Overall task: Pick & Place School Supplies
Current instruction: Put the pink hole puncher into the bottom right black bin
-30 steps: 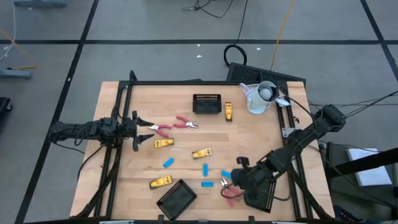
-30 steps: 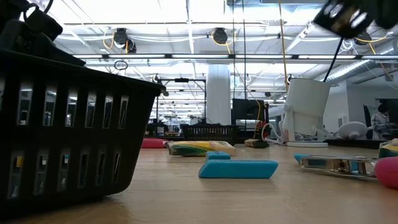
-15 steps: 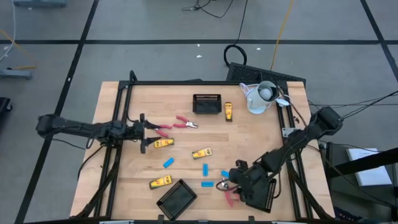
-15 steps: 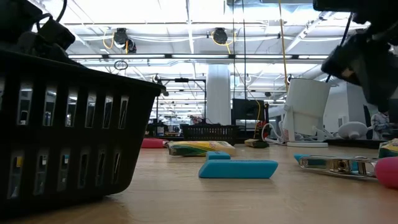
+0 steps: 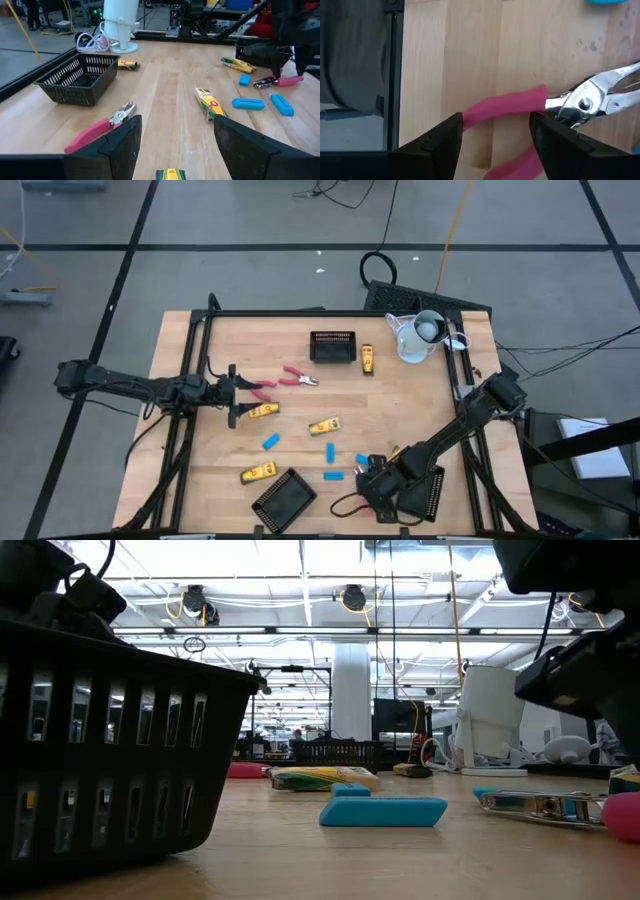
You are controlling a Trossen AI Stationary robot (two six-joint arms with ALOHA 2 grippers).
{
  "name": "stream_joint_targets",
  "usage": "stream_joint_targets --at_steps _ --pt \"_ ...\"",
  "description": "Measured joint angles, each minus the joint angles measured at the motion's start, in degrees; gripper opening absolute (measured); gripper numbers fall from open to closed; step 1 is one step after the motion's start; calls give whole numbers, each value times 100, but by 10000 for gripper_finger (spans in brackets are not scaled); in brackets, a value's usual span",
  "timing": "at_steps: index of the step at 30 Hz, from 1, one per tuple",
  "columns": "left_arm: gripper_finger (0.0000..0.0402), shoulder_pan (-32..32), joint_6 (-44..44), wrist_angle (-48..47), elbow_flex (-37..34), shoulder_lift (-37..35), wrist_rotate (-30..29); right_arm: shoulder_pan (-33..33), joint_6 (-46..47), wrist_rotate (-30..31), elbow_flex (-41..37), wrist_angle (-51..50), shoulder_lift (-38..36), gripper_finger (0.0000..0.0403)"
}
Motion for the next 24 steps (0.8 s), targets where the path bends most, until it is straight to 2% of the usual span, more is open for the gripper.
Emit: stream_joint_targets --at_steps 3,10,19,24 --pt "251 -66 19 1 0 -2 -4 -8 117 -1 40 -153 -24 222" --pt "251 -116 41 3 2 -2 -26 -5 -50 455 714 -1552 -90 222" --pt "251 -116 80 -10 4 -2 -28 -42 -97 593 651 -1912 -84 222" --pt "251 -116 78 -39 4 0 -29 -72 -30 573 425 -1665 -83 222"
